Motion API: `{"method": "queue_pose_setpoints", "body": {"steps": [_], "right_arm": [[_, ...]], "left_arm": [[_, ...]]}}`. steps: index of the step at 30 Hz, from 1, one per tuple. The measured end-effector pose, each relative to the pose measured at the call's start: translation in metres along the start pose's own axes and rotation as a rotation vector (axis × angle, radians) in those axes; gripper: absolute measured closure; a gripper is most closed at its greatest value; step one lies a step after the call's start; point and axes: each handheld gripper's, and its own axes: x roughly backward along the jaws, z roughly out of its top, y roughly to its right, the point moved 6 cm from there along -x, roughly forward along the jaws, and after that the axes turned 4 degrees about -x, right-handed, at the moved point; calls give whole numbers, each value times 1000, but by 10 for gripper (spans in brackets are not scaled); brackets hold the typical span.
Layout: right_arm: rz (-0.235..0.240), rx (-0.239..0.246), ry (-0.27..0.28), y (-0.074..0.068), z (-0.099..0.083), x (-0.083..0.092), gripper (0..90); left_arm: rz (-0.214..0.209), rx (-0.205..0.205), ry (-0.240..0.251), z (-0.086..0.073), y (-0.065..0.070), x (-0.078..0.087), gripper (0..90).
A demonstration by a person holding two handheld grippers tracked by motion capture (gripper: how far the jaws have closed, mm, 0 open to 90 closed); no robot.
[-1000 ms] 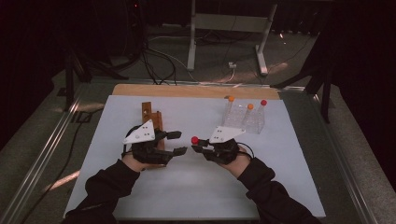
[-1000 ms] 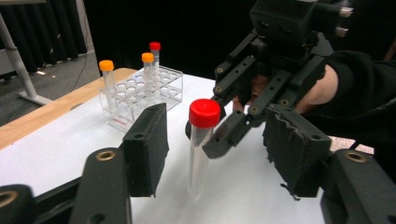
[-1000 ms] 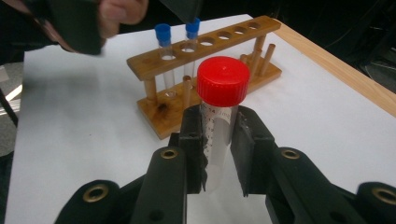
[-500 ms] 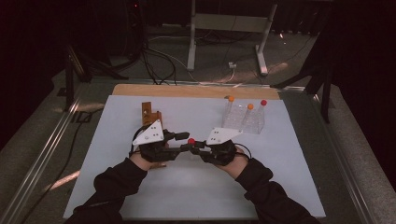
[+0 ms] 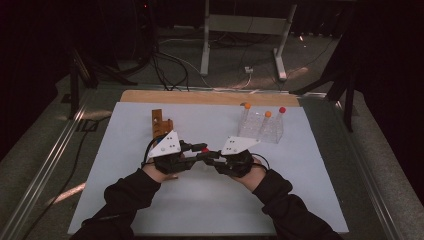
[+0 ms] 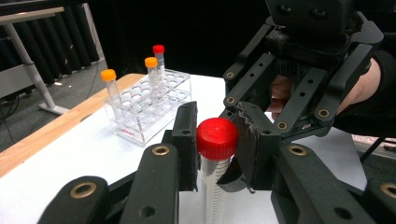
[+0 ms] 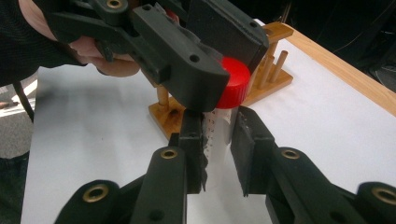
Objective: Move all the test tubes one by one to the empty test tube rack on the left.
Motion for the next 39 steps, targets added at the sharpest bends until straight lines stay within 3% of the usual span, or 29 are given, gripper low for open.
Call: {"method": "queue_pose_setpoints", "body": {"steps": [4,7,12,18,21,25,31,39], "right_arm": [[-5,0,17,-1,2,1,737],[-16,-5,35,0,4,3,668],[-43,-34,78,5,7,11,478],[-66,-82,115,12,9,25,228],[-79,-110,133,16,9,31,148],[-50,-122,132,16,8,37,16],[-43,-130,124,16,5,41,0],[-72,-108,142,18,2,42,0]], "left_arm": [[-4,9,11,3,-1,2,717],[5,11,14,6,-5,6,718],[27,14,29,13,-14,17,718],[86,23,44,21,-31,36,718],[111,30,50,23,-39,45,718],[142,36,52,24,-49,54,718],[187,44,56,24,-62,66,718],[255,60,59,24,-84,86,719]]}}
